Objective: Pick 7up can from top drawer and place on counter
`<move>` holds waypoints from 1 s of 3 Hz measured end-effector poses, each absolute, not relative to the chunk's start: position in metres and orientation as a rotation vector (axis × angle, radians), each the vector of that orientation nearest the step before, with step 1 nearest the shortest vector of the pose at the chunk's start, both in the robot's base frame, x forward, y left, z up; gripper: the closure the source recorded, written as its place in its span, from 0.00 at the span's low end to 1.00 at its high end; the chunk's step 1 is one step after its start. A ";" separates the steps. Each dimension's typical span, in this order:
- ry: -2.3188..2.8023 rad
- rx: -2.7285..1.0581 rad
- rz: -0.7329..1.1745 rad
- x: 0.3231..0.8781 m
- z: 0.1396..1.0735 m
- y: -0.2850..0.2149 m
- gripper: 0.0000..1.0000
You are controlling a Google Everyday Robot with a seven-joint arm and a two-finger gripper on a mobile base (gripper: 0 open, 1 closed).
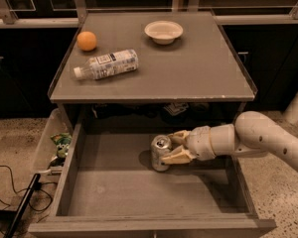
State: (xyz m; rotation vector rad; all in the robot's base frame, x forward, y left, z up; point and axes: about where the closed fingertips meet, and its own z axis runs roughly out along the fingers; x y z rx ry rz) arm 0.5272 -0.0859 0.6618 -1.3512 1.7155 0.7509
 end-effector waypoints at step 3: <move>1.699 -1.381 0.702 0.478 0.750 -0.102 1.00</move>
Offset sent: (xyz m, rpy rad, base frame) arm -0.0604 -0.0265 0.0776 -0.0453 -0.0142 -0.0094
